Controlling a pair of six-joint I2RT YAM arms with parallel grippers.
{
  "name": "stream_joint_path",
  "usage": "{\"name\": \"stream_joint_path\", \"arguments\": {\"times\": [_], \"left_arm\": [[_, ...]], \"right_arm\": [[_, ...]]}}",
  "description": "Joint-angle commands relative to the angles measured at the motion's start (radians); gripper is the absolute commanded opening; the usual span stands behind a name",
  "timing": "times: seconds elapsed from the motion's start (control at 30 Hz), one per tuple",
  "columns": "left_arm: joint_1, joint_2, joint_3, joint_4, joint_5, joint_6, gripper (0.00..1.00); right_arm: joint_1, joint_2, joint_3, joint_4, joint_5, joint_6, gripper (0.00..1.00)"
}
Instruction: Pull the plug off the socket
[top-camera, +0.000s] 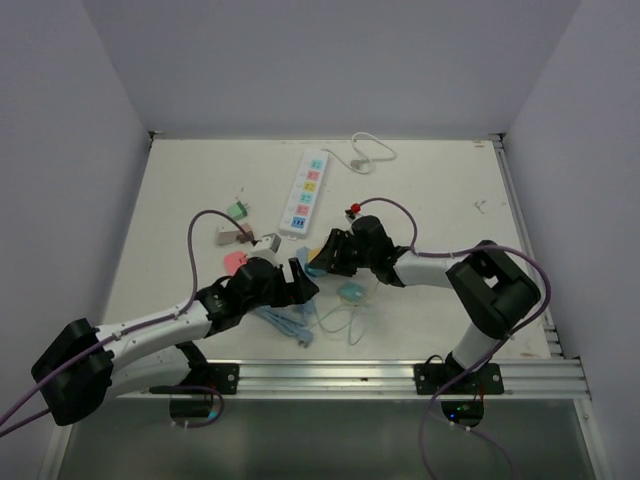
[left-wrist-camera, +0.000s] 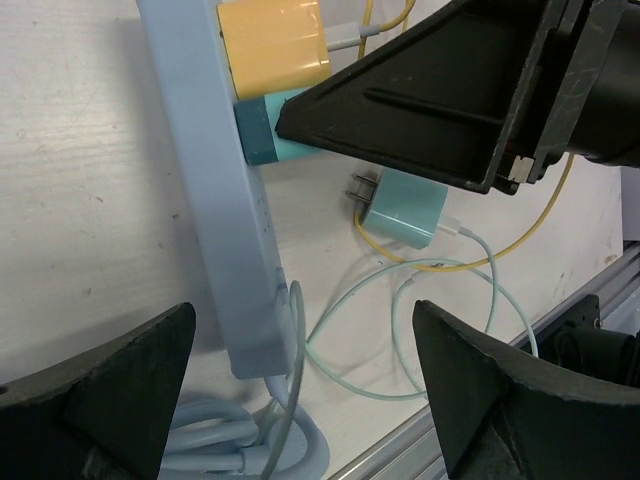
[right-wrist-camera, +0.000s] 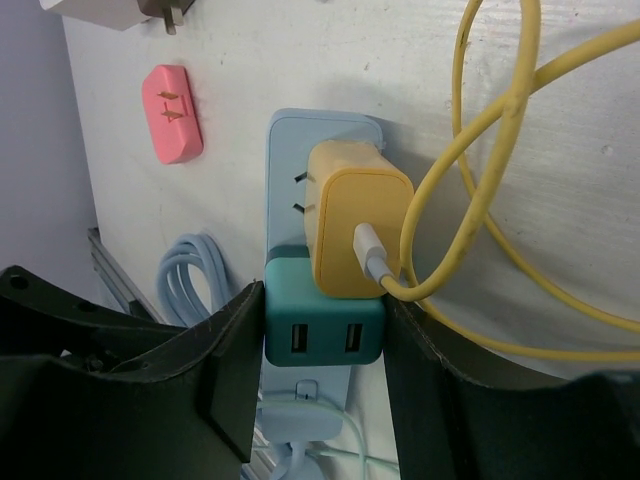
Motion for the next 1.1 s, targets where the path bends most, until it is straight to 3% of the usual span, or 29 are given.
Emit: {"name": "stream_joint_path", "arguments": {"times": [0.0, 0.23, 0.5, 0.9, 1.07], "left_arm": [[0.001, -0.022, 0.065, -0.069, -0.034, 0.034, 0.93], [0.038, 0.031, 0.145, -0.165, -0.082, 0.051, 0.8], [0.113, 0.1, 0.155, -0.093, -0.007, 0.083, 0.67], [0.113, 0.238, 0.085, 0.094, 0.11, 0.043, 0.66], [0.11, 0.295, 0.067, 0.119, 0.09, 0.034, 0.59]], "right_arm": [[0.005, -0.054, 0.038, -0.015, -0.001, -0.06, 0.0], [0.018, -0.091, 0.058, -0.048, -0.006, -0.113, 0.0], [0.034, -0.109, 0.076, -0.07, -0.003, -0.134, 0.0], [0.054, -0.106, 0.09, -0.064, 0.0, -0.114, 0.0], [0.057, -0.118, 0.079, -0.042, -0.003, -0.079, 0.0]]}}
